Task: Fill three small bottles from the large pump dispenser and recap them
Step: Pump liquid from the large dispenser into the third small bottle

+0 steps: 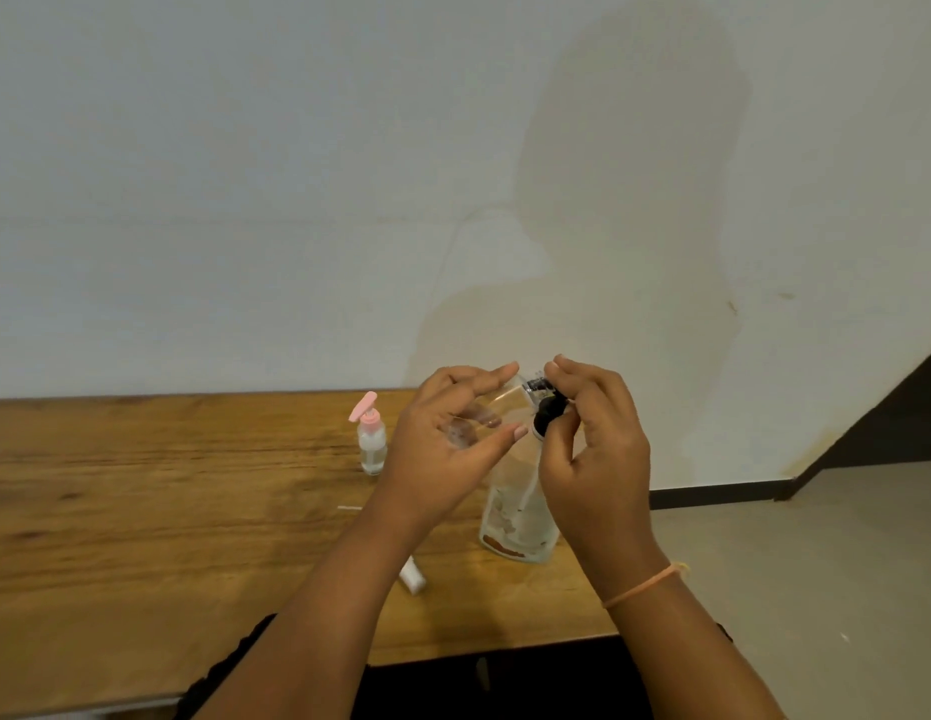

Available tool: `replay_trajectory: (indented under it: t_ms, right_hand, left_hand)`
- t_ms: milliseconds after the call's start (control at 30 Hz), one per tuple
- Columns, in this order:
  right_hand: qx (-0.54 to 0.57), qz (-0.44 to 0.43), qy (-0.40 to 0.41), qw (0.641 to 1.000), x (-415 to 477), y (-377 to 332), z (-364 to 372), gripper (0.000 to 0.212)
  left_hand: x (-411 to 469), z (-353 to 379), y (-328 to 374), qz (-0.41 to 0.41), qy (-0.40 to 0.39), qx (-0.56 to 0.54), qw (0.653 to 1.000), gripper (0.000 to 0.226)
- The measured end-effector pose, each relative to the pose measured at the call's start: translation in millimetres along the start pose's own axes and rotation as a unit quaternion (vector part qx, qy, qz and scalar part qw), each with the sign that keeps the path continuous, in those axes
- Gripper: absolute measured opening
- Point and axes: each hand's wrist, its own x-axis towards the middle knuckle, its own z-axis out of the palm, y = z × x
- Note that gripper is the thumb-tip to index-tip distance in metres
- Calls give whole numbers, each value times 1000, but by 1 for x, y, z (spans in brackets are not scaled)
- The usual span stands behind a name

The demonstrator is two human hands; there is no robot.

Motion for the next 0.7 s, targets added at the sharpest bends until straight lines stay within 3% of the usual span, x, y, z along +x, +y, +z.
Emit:
replay_trajectory:
  t_ms: [233, 333, 533, 700]
  right_hand:
    - [10, 7, 0, 1000, -6, 9, 7, 37]
    - [46, 28, 12, 998, 0, 1, 6, 38]
    - [42, 31, 17, 999, 2, -5, 2, 32]
    - [35, 19, 30, 999, -2, 2, 7, 34]
  left_hand:
    - [0, -1, -3, -19, 1, 20, 1000, 53]
    - [2, -2, 3, -40, 31, -26, 998, 60]
    - [-1, -2, 7, -57, 59, -72, 994, 47]
    - [1, 0, 6, -102, 28, -135, 985, 46]
